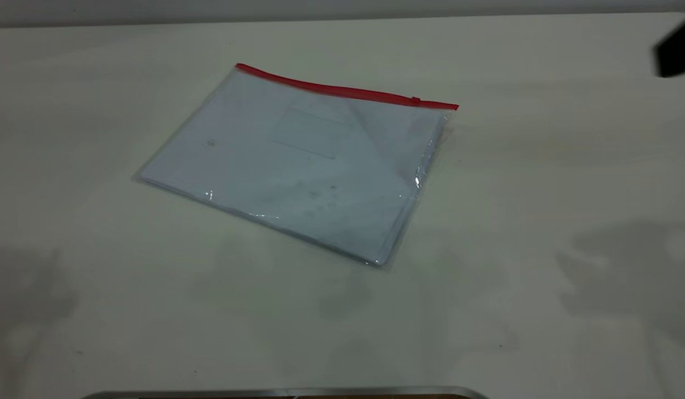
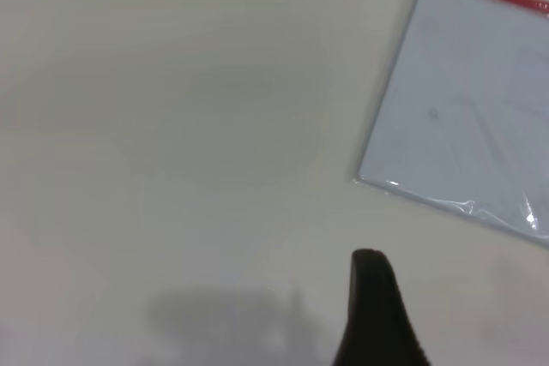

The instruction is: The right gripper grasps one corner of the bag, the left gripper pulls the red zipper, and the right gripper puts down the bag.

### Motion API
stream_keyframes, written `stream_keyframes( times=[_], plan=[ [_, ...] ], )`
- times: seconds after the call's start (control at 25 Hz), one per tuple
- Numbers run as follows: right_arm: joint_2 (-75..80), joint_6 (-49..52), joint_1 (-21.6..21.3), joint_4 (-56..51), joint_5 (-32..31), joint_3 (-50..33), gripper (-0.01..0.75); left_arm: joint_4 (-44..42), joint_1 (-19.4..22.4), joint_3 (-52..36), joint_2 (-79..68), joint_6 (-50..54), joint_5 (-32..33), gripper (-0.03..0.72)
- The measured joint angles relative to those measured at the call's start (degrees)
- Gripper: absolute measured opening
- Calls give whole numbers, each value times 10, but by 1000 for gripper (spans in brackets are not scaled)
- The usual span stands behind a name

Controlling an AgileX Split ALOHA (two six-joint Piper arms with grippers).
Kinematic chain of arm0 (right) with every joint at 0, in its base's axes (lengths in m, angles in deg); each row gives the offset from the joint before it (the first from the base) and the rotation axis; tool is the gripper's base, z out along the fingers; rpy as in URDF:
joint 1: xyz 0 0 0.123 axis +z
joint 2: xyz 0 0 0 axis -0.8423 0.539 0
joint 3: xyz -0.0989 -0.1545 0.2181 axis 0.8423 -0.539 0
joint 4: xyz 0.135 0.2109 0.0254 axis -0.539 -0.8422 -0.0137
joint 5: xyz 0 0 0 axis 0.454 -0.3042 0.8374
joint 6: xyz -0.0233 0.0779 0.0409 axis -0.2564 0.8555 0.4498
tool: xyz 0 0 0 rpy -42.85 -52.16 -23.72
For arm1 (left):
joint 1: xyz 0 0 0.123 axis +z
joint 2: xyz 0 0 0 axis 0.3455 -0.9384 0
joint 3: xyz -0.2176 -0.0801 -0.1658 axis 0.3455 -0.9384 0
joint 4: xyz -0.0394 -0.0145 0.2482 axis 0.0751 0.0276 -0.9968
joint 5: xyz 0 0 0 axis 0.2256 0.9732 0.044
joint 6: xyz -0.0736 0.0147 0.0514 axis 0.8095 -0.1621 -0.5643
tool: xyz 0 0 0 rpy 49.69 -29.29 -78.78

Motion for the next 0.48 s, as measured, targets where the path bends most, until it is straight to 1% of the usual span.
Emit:
stream_keyframes(
  times=[0.12, 0.24, 0.36, 0.48],
  plan=[
    [105, -141, 0, -133, 10, 40, 553, 36, -8, 36, -75, -35, -10, 561],
    [202, -256, 0, -258, 3, 85, 553, 60, -30, 69, -139, -71, -19, 561],
    [292, -335, 0, -361, -43, 138, 553, 75, -56, 95, -186, -83, -37, 562],
    [376, -372, 0, -404, -94, 193, 553, 77, -78, 118, -226, -85, -52, 562]
  ],
)
